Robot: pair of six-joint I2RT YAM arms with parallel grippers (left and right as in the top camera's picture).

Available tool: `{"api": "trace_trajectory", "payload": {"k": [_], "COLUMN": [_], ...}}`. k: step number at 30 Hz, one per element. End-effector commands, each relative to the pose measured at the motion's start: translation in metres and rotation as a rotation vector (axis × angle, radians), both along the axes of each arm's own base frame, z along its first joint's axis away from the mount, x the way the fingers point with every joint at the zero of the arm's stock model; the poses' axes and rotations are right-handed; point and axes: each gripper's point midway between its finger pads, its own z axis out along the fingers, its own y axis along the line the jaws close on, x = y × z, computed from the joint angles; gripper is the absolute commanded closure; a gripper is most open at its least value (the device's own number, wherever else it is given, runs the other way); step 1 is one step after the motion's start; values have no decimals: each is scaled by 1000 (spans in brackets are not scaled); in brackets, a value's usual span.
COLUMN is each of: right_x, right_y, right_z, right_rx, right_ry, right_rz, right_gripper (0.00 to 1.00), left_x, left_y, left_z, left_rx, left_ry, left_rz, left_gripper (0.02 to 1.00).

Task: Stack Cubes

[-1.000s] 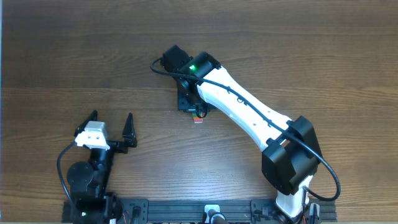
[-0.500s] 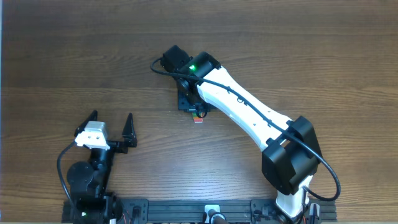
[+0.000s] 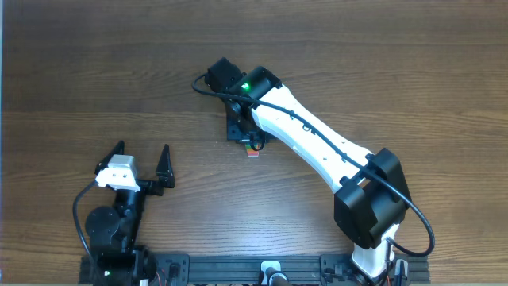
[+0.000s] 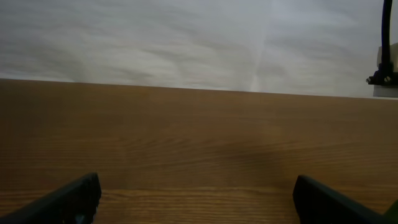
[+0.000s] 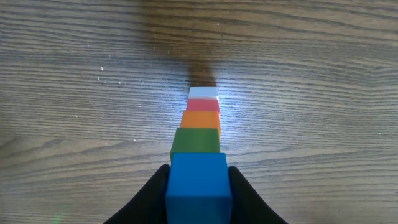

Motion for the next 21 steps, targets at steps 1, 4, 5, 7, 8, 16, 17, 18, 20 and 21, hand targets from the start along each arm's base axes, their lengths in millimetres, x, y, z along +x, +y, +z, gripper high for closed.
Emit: {"api": "trace_trajectory", "payload": {"k": [1, 4, 5, 7, 8, 16, 17, 18, 20, 21], "right_x": [-1, -2, -2, -2, -2, -2, -2, -2, -2, -2], "right_y": [-2, -2, -2, -2, -2, -2, -2, -2, -2, -2], "right_z": [-5, -5, -5, -5, -5, -5, -5, -5, -5, -5], "right_rx": [-23, -24, -24, -25, -25, -25, -25, -25, -25, -25], "right_ry": [1, 3, 3, 3, 3, 3, 3, 3, 3, 3], "right_rz": [-4, -4, -4, -3, -3, -3, -3, -3, -3, -3], "right_gripper": [728, 704, 700, 691, 693, 652, 634, 606, 522, 476], "left_x": [0, 0, 0, 0, 0, 0, 0, 0, 0, 0], "left_y": [2, 2, 1, 2, 1, 2, 1, 1, 2, 1], "left_z": [-2, -2, -2, -2, -2, -2, -2, -2, -2, -2], "left_rx": [11, 11, 11, 11, 11, 11, 11, 11, 11, 11], "left_ry": [0, 0, 0, 0, 0, 0, 0, 0, 0, 0], "left_rz": [6, 6, 6, 6, 6, 6, 6, 6, 6, 6], "left_gripper": [18, 18, 18, 18, 18, 18, 18, 18, 18, 18]}}
